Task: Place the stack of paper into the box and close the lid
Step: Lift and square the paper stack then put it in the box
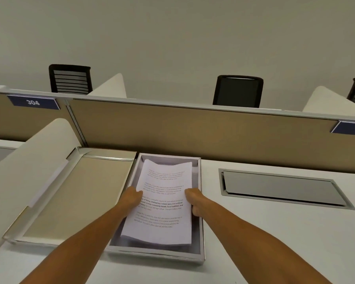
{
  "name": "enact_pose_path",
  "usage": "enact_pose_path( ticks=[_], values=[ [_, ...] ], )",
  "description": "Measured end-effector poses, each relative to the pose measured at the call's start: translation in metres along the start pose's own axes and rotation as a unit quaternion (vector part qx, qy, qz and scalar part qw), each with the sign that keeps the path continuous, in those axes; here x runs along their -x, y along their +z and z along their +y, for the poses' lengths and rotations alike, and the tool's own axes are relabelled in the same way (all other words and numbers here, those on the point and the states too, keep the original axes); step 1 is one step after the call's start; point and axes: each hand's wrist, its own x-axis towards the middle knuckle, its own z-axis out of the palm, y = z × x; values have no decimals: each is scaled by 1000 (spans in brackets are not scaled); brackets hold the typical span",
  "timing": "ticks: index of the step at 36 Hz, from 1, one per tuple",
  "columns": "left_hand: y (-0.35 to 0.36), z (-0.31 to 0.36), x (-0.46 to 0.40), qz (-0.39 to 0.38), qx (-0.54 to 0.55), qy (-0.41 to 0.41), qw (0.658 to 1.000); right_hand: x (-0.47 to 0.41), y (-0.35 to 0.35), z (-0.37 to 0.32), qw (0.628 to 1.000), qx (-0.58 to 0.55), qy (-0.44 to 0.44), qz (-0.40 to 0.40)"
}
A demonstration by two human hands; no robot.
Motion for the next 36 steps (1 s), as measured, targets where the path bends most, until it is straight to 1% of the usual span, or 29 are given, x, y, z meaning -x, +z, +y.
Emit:
enact_pose_path(
  ticks=[5, 10, 18, 22, 25, 29, 31, 34, 36],
  values=[
    [2, -4, -7, 19, -18, -4, 1000, -6, 3, 5, 1000, 9, -4, 24],
    [2, -7, -8, 38, -66, 12, 997, -8, 1, 5, 999, 14, -7, 47],
    [4, -7, -6, 75, -153, 61, 984, 0, 4, -1, 999, 16, 6, 40],
    [1, -9, -2, 84, -167, 78, 979, 6, 7, -3, 999, 8, 0, 41],
    [-4, -17, 3, 116, -144, 98, 978, 11, 10, -4, 998, 31, -17, 55],
    [-9, -31, 22, 183, -67, 134, 972, 17, 16, 1, 989, 89, -60, 103],
    [-13, -36, 27, 218, -39, 146, 964, 16, 17, 4, 984, 115, -79, 107],
    [-21, -45, 32, 260, -6, 141, 955, 17, 13, 7, 977, 148, -109, 107],
    [-28, -53, 39, 295, -7, 129, 947, 21, 11, 9, 969, 160, -144, 119]
  ],
)
